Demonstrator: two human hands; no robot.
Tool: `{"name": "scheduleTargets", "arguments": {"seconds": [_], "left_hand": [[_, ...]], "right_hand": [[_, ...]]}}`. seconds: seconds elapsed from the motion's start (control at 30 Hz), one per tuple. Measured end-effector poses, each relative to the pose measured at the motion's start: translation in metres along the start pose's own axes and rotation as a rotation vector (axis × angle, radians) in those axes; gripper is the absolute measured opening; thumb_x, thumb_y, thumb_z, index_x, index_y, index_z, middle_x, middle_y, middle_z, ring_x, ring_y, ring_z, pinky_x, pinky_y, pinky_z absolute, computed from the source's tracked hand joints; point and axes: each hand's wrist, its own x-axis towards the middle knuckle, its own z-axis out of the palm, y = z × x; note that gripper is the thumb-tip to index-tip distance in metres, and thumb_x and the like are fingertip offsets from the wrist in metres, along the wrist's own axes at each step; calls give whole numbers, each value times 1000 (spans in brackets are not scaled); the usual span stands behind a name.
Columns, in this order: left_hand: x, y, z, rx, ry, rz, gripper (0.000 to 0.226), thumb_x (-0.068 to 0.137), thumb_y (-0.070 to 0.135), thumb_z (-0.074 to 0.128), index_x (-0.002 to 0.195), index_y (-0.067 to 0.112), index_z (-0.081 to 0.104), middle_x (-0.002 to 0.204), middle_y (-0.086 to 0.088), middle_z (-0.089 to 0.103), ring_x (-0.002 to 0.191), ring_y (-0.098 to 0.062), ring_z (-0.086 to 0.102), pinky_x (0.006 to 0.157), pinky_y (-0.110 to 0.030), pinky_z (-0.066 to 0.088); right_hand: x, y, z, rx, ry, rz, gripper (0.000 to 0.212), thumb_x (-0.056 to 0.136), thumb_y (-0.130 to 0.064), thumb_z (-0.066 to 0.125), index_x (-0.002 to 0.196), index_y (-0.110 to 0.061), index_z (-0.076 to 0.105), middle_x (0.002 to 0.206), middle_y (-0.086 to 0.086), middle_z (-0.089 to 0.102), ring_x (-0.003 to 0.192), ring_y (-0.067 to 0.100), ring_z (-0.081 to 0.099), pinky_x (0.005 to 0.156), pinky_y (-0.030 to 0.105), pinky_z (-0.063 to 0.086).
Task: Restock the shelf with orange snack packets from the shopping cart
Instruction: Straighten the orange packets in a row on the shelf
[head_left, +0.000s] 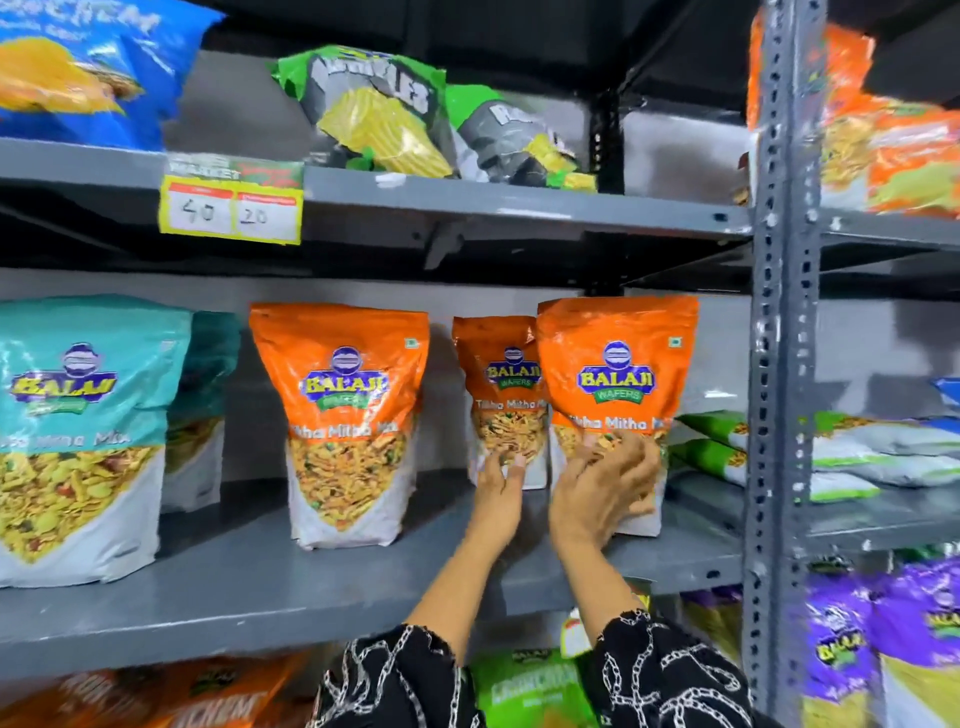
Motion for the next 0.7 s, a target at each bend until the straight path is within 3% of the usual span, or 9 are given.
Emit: {"name": "scheduleTargets", "arguments": {"seconds": [0.07, 0.13, 0.27, 0.4, 0.47, 0.53, 0.7], "left_hand": [[11, -3, 18, 24, -164, -100, 66, 96, 38, 47, 148, 13, 16, 155, -8, 29, 141, -27, 31, 113, -35, 27], [20, -9, 30, 142, -287, -121, 92, 84, 44, 64, 150, 18, 5, 157, -5, 26, 140, -27, 33, 106, -34, 34], [27, -16, 36, 266, -322, -118, 105, 71, 40, 77, 148, 16, 9, 152, -8, 35, 128, -25, 46, 95, -32, 45], [23, -17, 27, 245, -60, -213, 100, 67, 37, 81, 140, 8, 20, 133, -16, 55, 94, -22, 61, 73, -32, 55], [22, -19, 19, 232, 97, -259, 93, 64, 36, 83, 135, 10, 29, 132, -16, 56, 107, -30, 61, 85, -39, 54], [22, -18, 15, 211, 159, -278, 89, 61, 36, 85, 130, 11, 35, 131, -15, 56, 113, -33, 58, 90, -43, 53], [14, -10, 14, 216, 169, -337, 89, 56, 41, 86, 122, 9, 36, 124, -15, 57, 109, -34, 59, 87, -44, 54]], "right_hand": [[21, 18, -2, 45, 82, 289, 44, 90, -40, 38, 128, -17, 36, 143, 15, 35, 124, 33, 42, 100, 51, 32], [34, 30, -1, 68, 31, 519, 50, 94, -40, 35, 138, -15, 33, 149, 18, 32, 132, 34, 38, 107, 52, 27], [33, 40, 13, 88, -282, 395, 61, 96, -47, 18, 143, -10, 30, 147, 21, 39, 138, 36, 32, 111, 52, 30], [30, 35, 21, 105, -715, 324, 65, 94, -55, 16, 146, -17, 22, 149, 18, 38, 132, 37, 41, 107, 49, 34], [26, 31, 20, 71, -871, 253, 66, 93, -59, 17, 146, -20, 20, 147, 19, 39, 128, 38, 44, 104, 49, 36], [22, 31, 20, 68, -933, 198, 66, 92, -60, 19, 145, -21, 18, 146, 20, 39, 128, 39, 44, 103, 49, 37], [22, 29, 16, 32, -901, 146, 62, 92, -59, 19, 140, -21, 25, 137, 21, 49, 121, 41, 49, 98, 49, 40]]}}
